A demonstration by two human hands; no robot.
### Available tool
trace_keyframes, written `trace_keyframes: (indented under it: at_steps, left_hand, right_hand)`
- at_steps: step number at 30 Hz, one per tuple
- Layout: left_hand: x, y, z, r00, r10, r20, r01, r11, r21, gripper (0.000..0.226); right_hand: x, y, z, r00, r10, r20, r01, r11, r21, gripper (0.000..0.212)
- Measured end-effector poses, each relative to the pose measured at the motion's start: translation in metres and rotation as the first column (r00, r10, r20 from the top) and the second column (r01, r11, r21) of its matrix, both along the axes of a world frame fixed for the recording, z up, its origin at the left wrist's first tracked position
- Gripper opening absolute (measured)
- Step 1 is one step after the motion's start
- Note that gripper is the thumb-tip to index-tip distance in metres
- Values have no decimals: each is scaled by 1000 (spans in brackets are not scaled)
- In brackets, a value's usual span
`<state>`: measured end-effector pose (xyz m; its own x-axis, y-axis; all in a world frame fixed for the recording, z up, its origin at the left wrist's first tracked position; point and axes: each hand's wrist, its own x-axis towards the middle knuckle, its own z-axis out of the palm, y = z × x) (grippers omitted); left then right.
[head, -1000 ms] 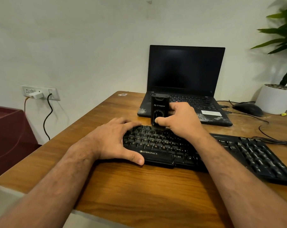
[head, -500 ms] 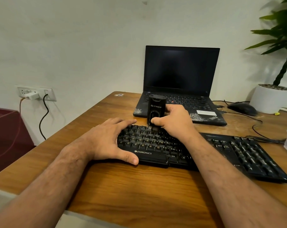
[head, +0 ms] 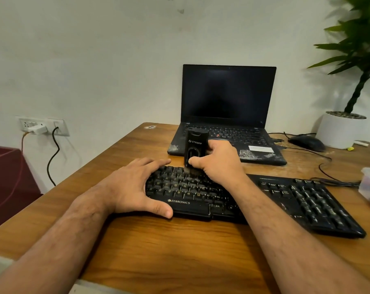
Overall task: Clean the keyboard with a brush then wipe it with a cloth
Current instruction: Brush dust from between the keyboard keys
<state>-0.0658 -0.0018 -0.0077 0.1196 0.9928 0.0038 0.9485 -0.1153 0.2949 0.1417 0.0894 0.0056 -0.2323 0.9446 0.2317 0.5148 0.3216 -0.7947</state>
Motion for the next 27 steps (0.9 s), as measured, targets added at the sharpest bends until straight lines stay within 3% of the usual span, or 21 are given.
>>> trace_keyframes:
  at_steps: [3,7,12,17,21,25,27]
  left_hand:
    - [-1,0,-1,1000,2,1,-2,1000,-1,132]
    - [-2,1,-2,1000,3,5,-3,1000,0,133]
    - [-1,-2,-1,1000,4,16,-4,1000,2,134]
    - [-1,0,-1,1000,4,14,-4,1000,1,134]
    - [0,-1,-1,1000,10,20,-9,1000,-5,134]
    - [-2,0,-3,999,1,36,-1,1000,7,131]
    - [-2,1,-3,999,0,36,0,1000,12,132]
  right_hand:
    - [4,1,2,1000,-25,-12,25,998,56,25]
    - [5,-11,2,986,161,37,-161,987,21,30]
    - [4,-5,1,1000,-7,25,5,996,85,25]
    - [15,-15,5,968,236,83,-234,972,-36,35]
    - [14,-8,3,997,30,64,-35,996,76,31]
    - [17,-19,8,955,294,45,-289,954,-83,37]
    - [15,-21,5,948,303,95,-299,953,-54,36]
